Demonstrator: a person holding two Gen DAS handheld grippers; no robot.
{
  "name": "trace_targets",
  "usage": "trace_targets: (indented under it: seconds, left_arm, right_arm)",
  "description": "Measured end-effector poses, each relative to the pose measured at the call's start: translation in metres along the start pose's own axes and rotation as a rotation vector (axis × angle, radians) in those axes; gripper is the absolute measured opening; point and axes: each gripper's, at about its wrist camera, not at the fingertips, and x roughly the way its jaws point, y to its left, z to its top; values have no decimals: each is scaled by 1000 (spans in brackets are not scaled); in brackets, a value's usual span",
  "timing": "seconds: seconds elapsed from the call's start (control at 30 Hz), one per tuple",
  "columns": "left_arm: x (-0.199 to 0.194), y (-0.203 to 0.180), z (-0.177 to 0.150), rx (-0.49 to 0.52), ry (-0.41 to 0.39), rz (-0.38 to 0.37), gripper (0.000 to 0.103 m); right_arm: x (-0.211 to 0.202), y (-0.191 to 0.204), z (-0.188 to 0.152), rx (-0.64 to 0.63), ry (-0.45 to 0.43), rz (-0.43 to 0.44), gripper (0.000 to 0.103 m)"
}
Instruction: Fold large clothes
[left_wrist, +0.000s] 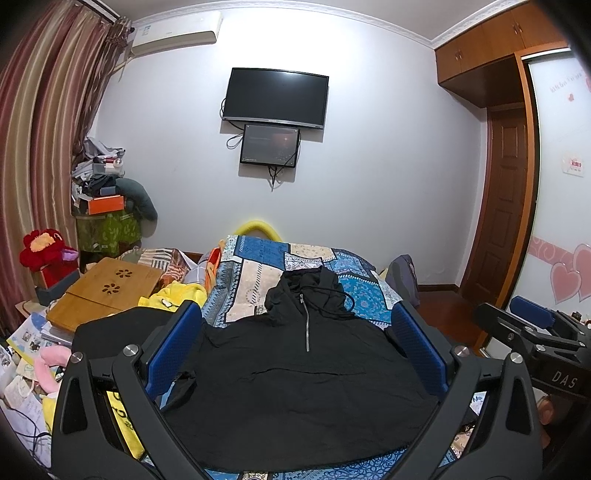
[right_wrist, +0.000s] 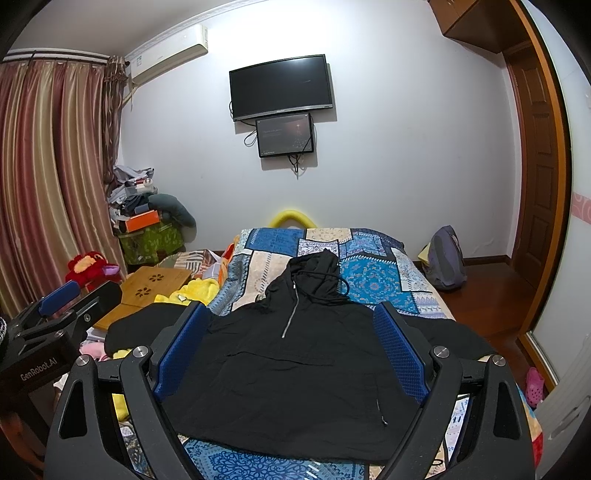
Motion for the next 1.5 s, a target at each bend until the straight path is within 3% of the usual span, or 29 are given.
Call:
trace_targets:
  seconds: [0.47,0.8,1.13,1.5]
  left_arm:
    - [8,4,3,0,-3,13,103]
    - [47,52,25,25,14,86,103]
    - [124,143,17,-45,172,201,103]
    - [201,283,-41,-283,486,247,103]
  right_arm:
    - [12,0,1,-5,22,-21,90]
    - [54,-1,14,-45,55,-62,90]
    - [124,1,25,-84,135,-3,90]
    - [224,-6,-5,-111,425,-64,90]
